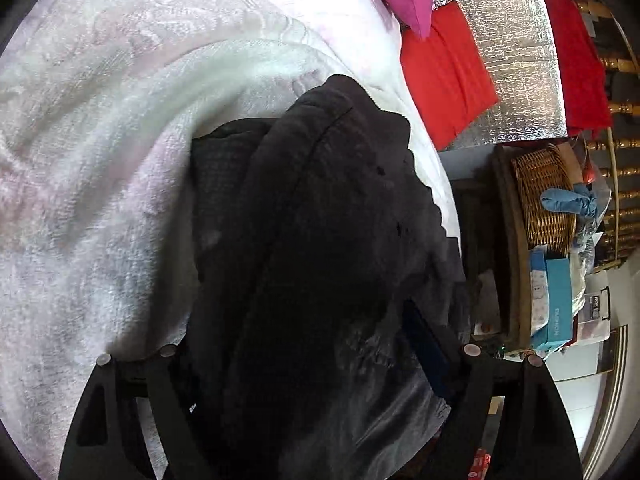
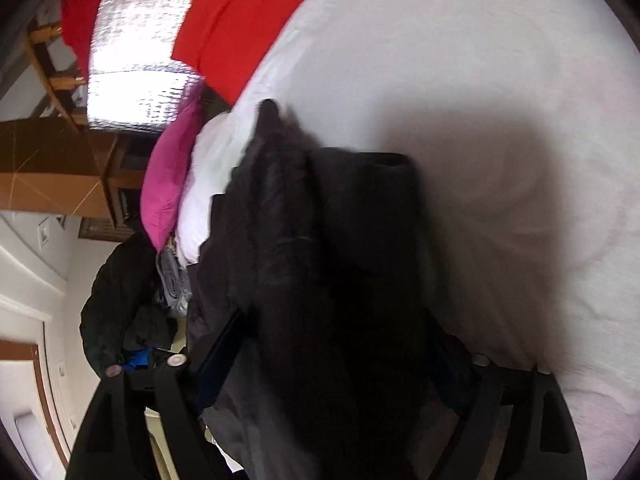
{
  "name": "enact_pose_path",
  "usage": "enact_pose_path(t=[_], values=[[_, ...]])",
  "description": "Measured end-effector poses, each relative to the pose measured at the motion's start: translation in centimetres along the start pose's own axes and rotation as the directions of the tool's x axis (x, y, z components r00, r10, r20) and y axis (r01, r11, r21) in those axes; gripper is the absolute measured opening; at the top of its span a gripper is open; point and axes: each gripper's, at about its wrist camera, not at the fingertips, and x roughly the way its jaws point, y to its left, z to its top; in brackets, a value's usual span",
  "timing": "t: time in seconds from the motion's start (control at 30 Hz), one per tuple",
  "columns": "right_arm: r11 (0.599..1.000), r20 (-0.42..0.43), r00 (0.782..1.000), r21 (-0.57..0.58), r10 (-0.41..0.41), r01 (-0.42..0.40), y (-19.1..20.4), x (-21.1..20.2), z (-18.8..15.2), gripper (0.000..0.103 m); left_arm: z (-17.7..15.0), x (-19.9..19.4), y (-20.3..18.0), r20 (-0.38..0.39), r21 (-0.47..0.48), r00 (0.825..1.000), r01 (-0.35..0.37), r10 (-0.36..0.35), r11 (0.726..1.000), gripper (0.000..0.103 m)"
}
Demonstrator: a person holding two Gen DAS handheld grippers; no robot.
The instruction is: Fold large clothes
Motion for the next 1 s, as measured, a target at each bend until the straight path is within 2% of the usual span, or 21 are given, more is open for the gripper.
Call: enact_pose_path(t=[0.07,0.1,0.13,0.2,0.23,0.27,0.33,0.4,0.5,0.57,0.63,0.7,0.77,0.8,0.83,0.87,0.93,1.0], values=[[0.999,0.003,1.000,-0.027,-0.021,0.021,1.2,0.9,-0.5,0.087,0.1,0.2,-0.2,0.006,0.002,1.000,0.008,-0.008,1.000,0.083],[0.998,0.005,0.999,-0.045,-0.042,0.042,1.8,1.2,-0.8,0.087,0.2,0.4,-0.3,0.012,0.001,1.000,0.006,-0.006,1.000,0.078],[0.996,0.007,0.998,-0.066,-0.066,0.066,2.7,1.6,-1.2,0.084,0.3,0.4,-0.3,0.021,-0.004,1.000,-0.002,0.002,1.000,0.066],[0.991,0.016,0.995,-0.092,-0.094,0.096,4.0,1.8,-1.7,0.066,0.4,-0.1,0.0,0.047,-0.010,0.999,-0.023,0.024,1.000,0.048],[0.987,0.036,0.993,-0.106,-0.116,0.120,4.7,1.6,-1.9,0.045,0.5,-0.1,-0.1,0.058,-0.015,0.998,-0.015,0.016,1.000,0.042],[0.986,0.056,0.991,-0.109,-0.122,0.127,5.3,1.2,-2.0,0.040,0.6,-0.3,-0.1,0.071,-0.023,0.997,-0.003,0.005,1.000,0.038],[0.981,0.102,0.988,-0.143,-0.119,0.133,7.1,0.0,-2.7,0.036,0.6,-0.9,-1.1,0.098,-0.006,0.995,0.018,-0.018,1.000,0.029],[0.975,0.138,0.987,-0.193,-0.088,0.114,8.9,-1.1,-3.4,0.035,0.4,-1.8,-2.3,0.127,0.039,0.991,0.029,-0.034,0.999,0.027],[0.960,0.183,0.979,-0.247,-0.090,0.134,9.8,-1.6,-4.1,0.034,0.2,-2.0,-3.1,0.146,0.058,0.989,0.020,-0.028,0.998,0.027],[0.971,0.164,0.979,-0.181,-0.125,0.154,7.8,-0.8,-3.6,0.034,0.5,-1.3,-2.2,0.136,0.017,0.990,-0.025,0.022,1.000,0.030],[0.978,0.128,0.979,-0.112,-0.161,0.175,5.2,0.1,-3.0,0.035,0.9,-0.5,-0.8,0.105,-0.030,0.991,-0.086,0.089,0.996,0.047],[0.990,0.089,0.988,-0.054,-0.126,0.131,3.3,0.5,-2.5,0.036,1.1,-0.3,0.3,0.090,-0.077,0.991,-0.090,0.097,0.993,0.059],[0.992,0.086,0.989,-0.022,-0.119,0.121,2.7,-0.1,-2.6,0.051,0.9,-0.7,0.5,0.081,-0.085,0.993,-0.080,0.086,0.993,0.062],[0.991,0.090,0.987,-0.015,-0.132,0.134,2.8,-0.4,-2.6,0.057,0.8,-0.9,0.4,0.081,-0.085,0.993,-0.078,0.085,0.993,0.068],[0.990,0.095,0.986,-0.015,-0.135,0.137,3.0,-0.8,-2.8,0.067,0.7,-1.3,0.3,0.088,-0.082,0.993,-0.073,0.080,0.994,0.074],[0.991,0.097,0.987,-0.019,-0.127,0.129,3.1,-1.1,-2.9,0.073,0.6,-1.5,0.2,0.097,-0.081,0.992,-0.074,0.082,0.994,0.075],[0.992,0.097,0.989,-0.029,-0.116,0.119,3.4,-1.5,-3.1,0.076,0.5,-2.0,-0.1,0.106,-0.068,0.990,-0.084,0.091,0.994,0.078],[0.992,0.091,0.988,-0.027,-0.121,0.124,3.2,-1.7,-3.1,0.076,0.2,-2.2,0.2,0.082,-0.066,0.993,-0.085,0.090,0.994,0.080]])
